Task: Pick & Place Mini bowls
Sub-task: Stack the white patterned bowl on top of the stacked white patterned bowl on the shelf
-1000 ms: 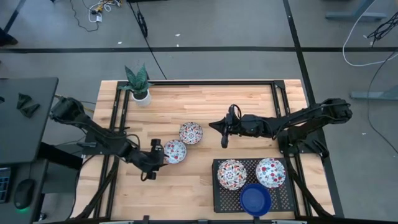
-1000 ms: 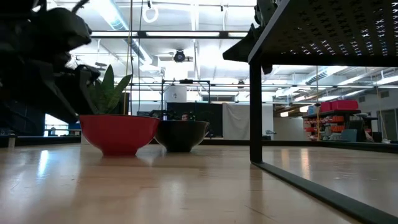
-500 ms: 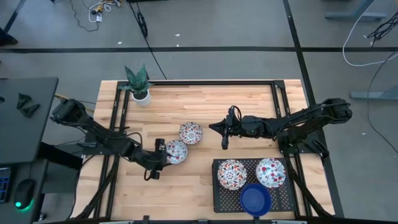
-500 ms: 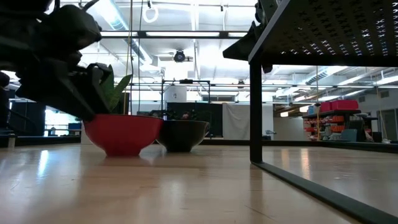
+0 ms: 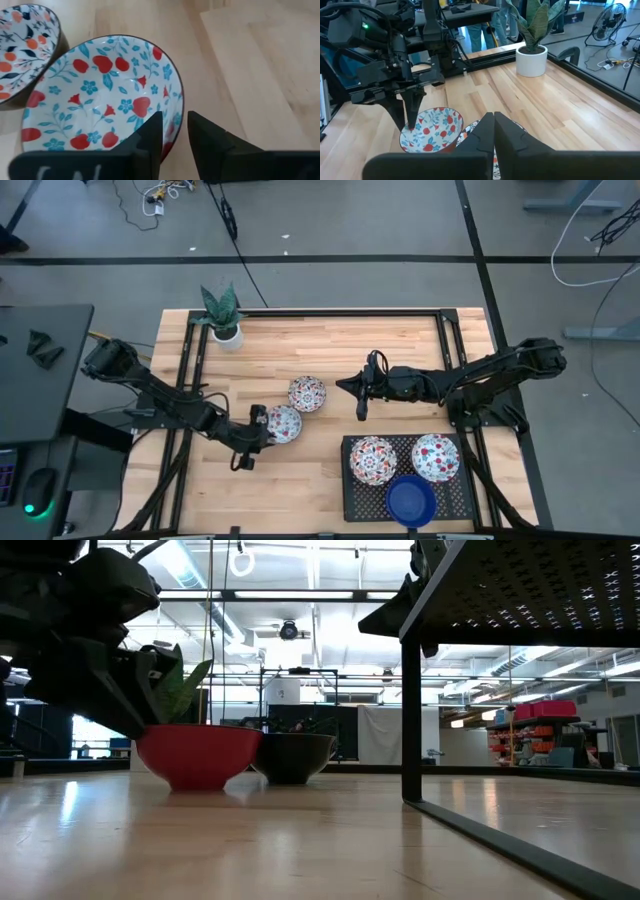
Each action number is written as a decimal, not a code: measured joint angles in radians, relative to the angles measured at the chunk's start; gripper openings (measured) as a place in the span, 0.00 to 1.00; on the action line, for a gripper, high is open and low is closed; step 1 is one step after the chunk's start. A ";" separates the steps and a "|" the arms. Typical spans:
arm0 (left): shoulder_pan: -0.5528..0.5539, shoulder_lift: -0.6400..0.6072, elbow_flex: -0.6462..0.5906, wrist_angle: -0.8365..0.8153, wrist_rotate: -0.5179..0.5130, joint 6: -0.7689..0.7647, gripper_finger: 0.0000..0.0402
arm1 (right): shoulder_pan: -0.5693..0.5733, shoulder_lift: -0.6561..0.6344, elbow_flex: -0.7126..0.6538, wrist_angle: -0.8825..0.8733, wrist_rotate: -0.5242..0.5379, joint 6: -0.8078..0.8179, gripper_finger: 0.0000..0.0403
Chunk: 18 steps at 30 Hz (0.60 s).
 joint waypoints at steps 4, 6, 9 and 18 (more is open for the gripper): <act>0.000 0.000 0.000 0.000 -0.012 0.000 0.23 | 0.000 0.000 0.000 0.000 0.000 0.000 0.02; 0.000 0.000 0.000 -0.003 -0.012 0.000 0.23 | 0.000 0.000 0.000 0.000 0.000 0.000 0.02; 0.000 0.000 0.000 -0.012 -0.011 0.001 0.20 | 0.000 0.000 0.000 0.000 0.000 0.000 0.02; 0.001 -0.002 0.002 -0.007 0.011 0.008 0.03 | 0.006 0.000 0.000 0.000 0.000 0.000 0.02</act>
